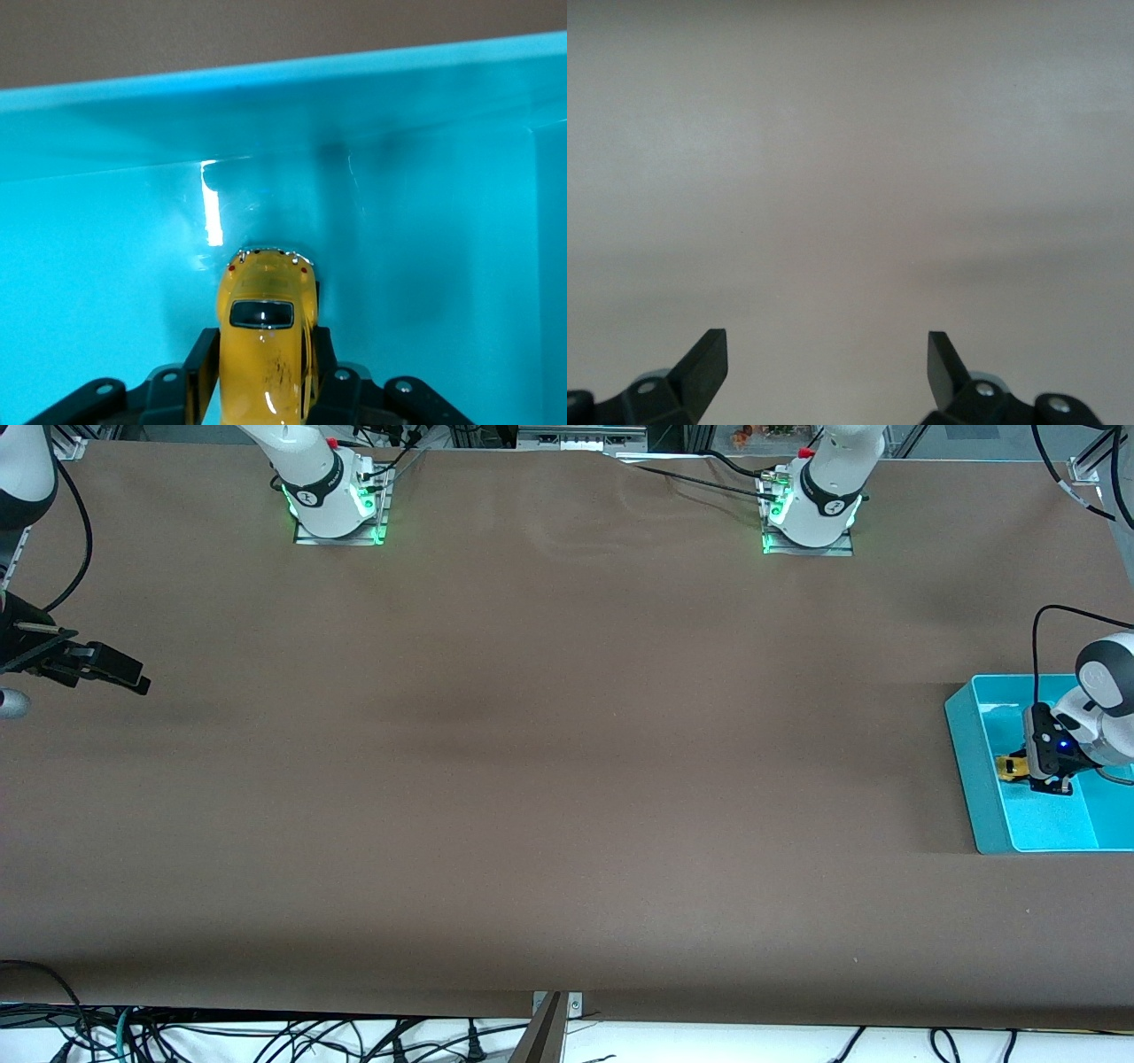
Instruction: Wind and store yellow beetle car
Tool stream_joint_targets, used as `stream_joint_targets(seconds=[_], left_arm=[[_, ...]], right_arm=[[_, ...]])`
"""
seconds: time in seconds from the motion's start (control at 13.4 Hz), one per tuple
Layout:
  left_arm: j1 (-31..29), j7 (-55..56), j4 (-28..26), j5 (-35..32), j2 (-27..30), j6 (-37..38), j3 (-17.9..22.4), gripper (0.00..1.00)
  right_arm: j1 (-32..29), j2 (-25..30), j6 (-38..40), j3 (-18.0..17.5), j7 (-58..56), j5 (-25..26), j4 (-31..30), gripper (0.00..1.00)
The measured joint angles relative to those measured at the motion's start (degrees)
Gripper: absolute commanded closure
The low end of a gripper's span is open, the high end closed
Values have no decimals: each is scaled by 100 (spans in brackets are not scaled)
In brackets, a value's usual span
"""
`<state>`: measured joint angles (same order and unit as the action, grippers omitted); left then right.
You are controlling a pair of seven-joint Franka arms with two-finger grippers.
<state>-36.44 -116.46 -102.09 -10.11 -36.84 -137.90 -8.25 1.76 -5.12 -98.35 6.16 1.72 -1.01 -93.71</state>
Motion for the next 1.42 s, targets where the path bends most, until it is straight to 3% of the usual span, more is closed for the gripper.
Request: stream_joint_targets(seconds=[0.07,0.45,0.75,1.2,1.42], left_arm=[[0,-5,3,0,-14,-25,0,1],[3,-1,152,0,26,165,-46,0],[74,342,235,1,492,867,-202,0],[1008,2218,331,10,1643,2609,-283,0],[1672,3684,676,129,2169,3706,-298,0]], right_arm=[[0,0,0,0,0,0,0,0],[0,0,2,0,0,0,0,0],[0,0,2,0,1,0,0,0],[4,0,2,-40,1,0,0,0],[5,1,2,-65,1,0,0,0]])
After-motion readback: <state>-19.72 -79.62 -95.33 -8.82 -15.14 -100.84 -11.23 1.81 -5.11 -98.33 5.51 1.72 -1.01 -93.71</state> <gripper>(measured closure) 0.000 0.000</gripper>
